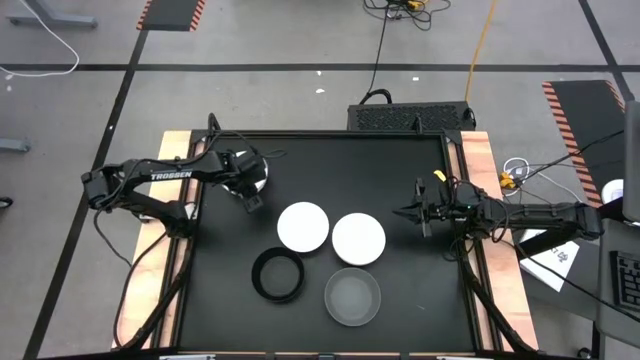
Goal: Nest bowls inside each other
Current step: Stack the top left white bowl into the white bowl
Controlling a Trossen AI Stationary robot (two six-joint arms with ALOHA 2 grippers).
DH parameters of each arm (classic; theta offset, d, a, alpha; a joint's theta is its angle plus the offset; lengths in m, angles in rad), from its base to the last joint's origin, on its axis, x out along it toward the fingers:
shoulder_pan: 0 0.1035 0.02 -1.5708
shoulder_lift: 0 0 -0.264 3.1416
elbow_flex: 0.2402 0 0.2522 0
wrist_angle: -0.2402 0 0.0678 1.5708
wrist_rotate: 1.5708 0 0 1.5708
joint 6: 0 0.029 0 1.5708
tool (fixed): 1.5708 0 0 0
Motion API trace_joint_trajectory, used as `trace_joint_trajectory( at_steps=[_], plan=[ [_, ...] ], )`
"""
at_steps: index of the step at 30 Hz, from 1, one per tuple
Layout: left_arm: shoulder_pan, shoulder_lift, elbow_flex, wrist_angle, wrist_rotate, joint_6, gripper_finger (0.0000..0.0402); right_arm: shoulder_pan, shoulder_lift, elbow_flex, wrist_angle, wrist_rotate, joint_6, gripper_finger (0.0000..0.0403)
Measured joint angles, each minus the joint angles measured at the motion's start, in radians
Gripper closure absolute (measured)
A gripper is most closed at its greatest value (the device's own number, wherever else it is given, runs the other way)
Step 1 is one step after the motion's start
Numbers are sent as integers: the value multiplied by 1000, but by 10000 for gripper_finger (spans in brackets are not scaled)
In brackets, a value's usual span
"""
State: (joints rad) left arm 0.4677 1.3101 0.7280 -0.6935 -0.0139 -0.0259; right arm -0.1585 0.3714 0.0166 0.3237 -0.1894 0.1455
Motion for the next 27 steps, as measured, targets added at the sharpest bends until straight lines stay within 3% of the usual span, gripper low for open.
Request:
trace_joint_trajectory(
  at_steps=[8,27],
  plan=[
    [-24,-44,0,84,-13,41,398,5,0,0,0,0,4,403],
    [-31,-411,0,120,11,50,401,4,0,0,7,0,11,403]
  ],
)
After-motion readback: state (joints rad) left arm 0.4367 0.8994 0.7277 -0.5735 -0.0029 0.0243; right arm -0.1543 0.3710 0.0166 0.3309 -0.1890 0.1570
